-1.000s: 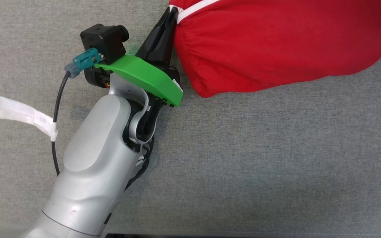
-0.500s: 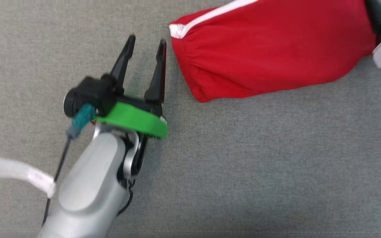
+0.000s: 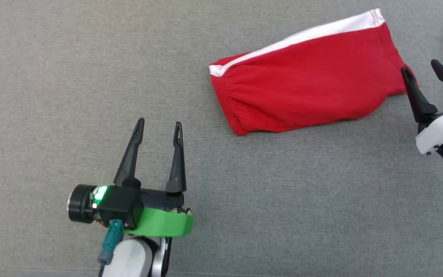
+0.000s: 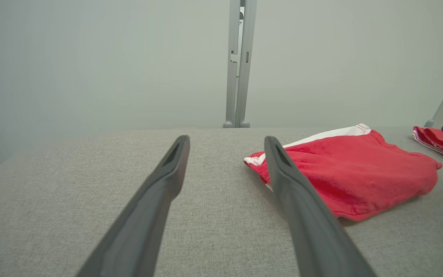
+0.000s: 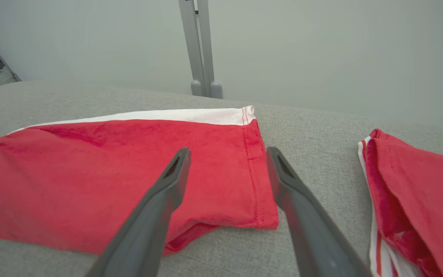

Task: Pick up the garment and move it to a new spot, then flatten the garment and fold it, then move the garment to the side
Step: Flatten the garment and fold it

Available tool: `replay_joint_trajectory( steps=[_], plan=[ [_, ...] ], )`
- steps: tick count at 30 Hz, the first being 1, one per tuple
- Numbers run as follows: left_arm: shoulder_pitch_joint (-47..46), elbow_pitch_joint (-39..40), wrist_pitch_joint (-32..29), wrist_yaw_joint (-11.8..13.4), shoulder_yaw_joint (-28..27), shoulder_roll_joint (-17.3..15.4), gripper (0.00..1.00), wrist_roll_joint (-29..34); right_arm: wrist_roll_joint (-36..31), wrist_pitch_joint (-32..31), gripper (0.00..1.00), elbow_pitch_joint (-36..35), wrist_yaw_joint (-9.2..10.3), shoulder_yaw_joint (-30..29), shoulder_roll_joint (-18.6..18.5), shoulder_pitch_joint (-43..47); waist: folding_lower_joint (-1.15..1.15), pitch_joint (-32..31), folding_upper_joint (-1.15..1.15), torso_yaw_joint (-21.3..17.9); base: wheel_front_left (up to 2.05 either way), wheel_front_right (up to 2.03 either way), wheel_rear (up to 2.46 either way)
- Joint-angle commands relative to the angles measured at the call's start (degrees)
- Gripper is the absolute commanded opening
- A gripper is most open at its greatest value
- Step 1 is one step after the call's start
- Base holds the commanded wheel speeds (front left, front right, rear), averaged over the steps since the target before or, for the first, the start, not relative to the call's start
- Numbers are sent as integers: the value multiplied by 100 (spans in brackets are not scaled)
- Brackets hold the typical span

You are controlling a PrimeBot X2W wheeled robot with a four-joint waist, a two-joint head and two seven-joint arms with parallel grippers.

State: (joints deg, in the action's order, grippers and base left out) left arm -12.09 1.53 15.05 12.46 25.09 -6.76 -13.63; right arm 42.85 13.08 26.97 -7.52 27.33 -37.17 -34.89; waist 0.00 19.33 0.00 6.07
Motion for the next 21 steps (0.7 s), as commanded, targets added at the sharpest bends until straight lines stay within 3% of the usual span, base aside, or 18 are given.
replay_joint_trajectory(
  steps=[1,9,16,21],
  plan=[
    [152,12,13,30,0,45,100,108,75,-71,100,50,6,-68,-14,88,0,-186,0,312,0,0,0],
    [307,-6,13,-136,199,319,100,381,389,-1006,100,691,6,-612,-143,-205,0,-72,0,760,0,0,0],
    [142,1,13,-239,234,368,100,483,431,-2265,100,1350,6,-716,-219,-841,0,232,0,955,0,0,0],
    [49,-35,13,-292,302,382,100,508,259,-2674,100,1671,6,-707,-307,-1211,0,470,0,1035,0,0,0]
  ],
)
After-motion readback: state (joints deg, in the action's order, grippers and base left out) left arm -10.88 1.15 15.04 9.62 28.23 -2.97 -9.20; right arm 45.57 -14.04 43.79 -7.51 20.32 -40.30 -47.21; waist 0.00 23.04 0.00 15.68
